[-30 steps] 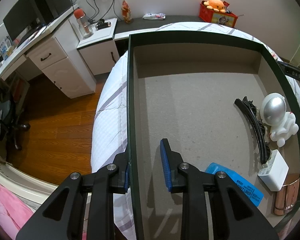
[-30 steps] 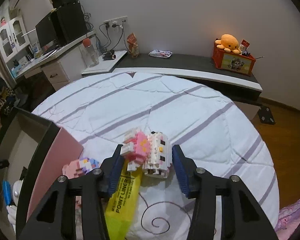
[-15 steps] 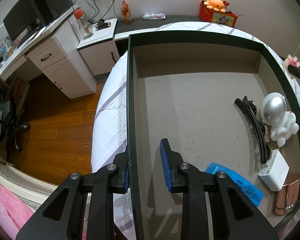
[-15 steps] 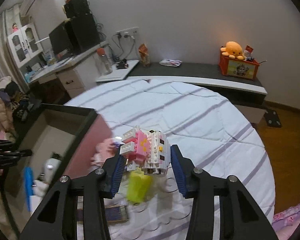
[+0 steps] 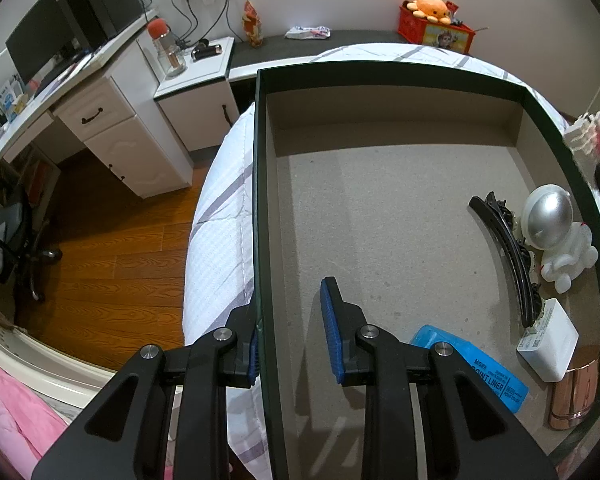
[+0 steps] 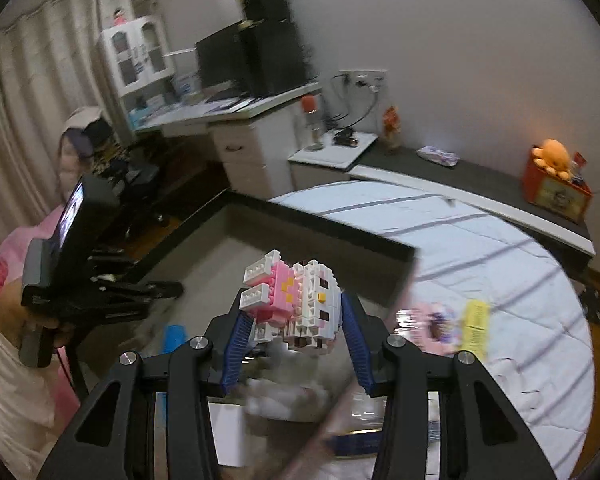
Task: Organize rigid objects
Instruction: 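Carry block figure over the box with right gripper, then open right gripper to drop block figure into the box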
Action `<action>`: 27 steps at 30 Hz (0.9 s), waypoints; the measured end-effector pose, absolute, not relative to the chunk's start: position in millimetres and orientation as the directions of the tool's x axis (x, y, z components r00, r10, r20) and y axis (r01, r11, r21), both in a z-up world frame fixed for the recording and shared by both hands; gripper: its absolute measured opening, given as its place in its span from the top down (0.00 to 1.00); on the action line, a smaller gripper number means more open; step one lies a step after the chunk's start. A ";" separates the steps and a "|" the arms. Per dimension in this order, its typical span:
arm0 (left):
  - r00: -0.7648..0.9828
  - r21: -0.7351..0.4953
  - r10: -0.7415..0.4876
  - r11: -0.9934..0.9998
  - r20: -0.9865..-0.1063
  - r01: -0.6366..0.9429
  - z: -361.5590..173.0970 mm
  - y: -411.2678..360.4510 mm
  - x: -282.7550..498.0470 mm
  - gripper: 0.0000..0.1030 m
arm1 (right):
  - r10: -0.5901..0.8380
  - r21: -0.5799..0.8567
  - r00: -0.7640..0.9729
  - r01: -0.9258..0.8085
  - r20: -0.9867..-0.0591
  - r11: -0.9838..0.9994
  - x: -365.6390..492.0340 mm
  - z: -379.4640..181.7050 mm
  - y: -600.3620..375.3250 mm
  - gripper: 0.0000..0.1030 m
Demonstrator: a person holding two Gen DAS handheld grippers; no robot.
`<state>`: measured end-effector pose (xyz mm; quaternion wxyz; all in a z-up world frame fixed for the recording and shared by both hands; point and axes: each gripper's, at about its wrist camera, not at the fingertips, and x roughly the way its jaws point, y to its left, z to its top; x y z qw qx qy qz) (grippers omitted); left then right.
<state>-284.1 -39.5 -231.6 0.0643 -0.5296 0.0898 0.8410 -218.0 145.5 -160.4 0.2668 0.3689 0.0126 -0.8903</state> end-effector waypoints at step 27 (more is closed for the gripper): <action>-0.430 0.088 0.009 -0.975 -0.903 -0.206 -232.8 -38.1 -283.6 0.76 | -0.446 0.173 -0.620 0.451 -0.646 -0.876 -223.3 -167.3 129.9 0.39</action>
